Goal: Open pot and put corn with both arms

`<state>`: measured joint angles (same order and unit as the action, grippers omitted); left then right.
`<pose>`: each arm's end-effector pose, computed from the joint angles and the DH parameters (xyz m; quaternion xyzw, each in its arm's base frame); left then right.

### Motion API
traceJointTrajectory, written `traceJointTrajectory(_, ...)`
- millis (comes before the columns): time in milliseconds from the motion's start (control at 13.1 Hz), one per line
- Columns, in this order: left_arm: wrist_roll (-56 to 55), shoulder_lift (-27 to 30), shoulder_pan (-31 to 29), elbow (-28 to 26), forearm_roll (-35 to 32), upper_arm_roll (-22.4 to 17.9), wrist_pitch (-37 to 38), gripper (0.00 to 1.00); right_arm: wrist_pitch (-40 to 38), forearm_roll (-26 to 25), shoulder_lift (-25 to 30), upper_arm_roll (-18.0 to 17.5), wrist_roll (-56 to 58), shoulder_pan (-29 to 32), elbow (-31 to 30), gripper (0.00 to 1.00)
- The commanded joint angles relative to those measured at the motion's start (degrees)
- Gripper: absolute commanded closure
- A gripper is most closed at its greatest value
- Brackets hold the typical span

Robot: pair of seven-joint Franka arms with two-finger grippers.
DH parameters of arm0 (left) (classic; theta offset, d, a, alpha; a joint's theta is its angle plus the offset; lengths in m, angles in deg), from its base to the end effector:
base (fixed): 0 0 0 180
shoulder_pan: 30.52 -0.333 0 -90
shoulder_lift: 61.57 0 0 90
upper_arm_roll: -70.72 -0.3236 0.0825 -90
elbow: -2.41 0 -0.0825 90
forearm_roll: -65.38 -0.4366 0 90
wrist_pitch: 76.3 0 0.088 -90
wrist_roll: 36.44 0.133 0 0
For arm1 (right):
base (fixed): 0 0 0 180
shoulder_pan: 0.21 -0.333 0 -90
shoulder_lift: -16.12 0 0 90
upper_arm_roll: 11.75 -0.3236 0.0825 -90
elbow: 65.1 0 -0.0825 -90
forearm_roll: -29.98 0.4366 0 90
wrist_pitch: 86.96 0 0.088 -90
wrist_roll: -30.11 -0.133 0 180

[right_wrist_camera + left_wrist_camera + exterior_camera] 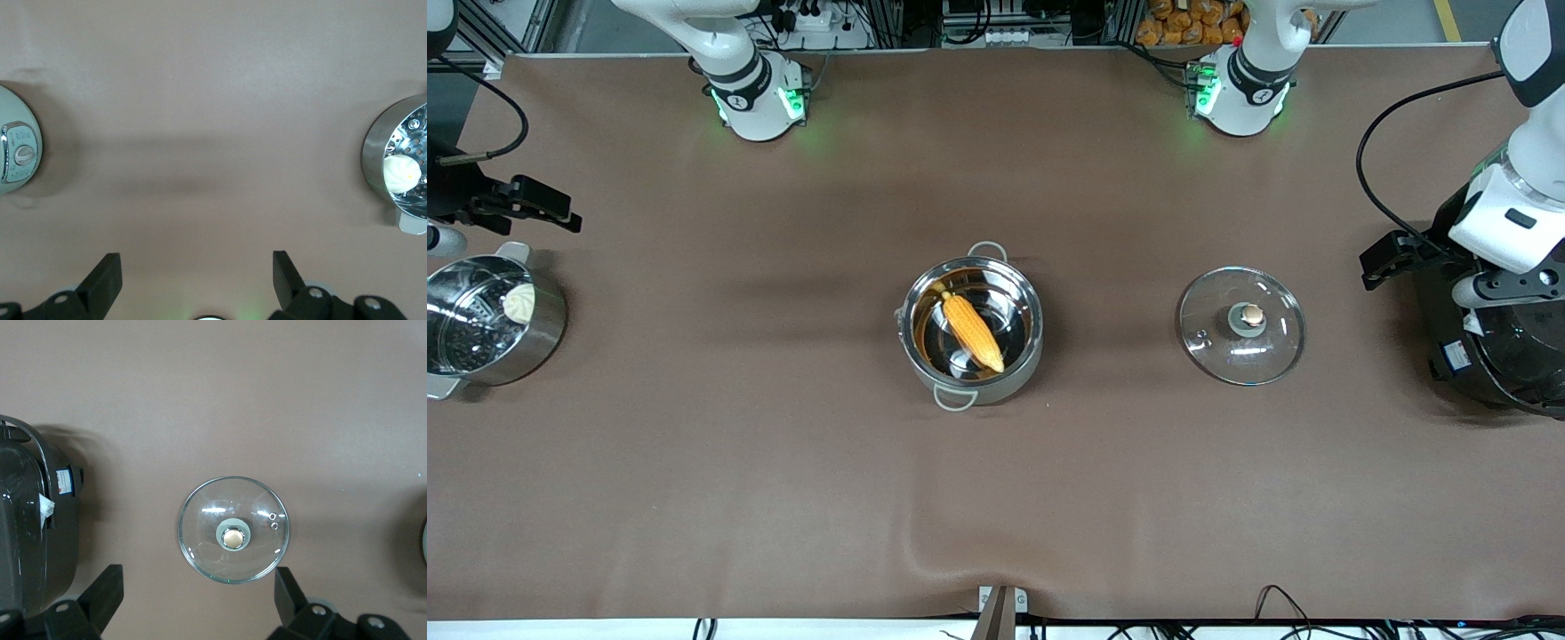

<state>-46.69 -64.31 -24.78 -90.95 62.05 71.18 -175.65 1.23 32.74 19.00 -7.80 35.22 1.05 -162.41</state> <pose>0.6332 -0.0619 0.5603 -0.9987 -0.0314 -0.0321 0.0243 0.5790 -0.0470 0.5672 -0.9982 0.0013 0.0519 0.0306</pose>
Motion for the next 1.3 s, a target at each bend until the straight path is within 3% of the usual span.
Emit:
traceJointTrajectory(0, 1.11, 0.55, -0.38, 1.6, -0.01, 0.42, 2.04, 0.0, -0.12, -1.1, 2.04, -0.17, -1.07, -0.56, -1.74, 0.0)
traceJointTrajectory(1223, 7.0, 1.78, -2.05, 3.09, 2.52, 0.78, 3.89, 0.0, 0.49, -1.8, 2.04, -0.53, -1.07, -0.65, -1.74, 0.0)
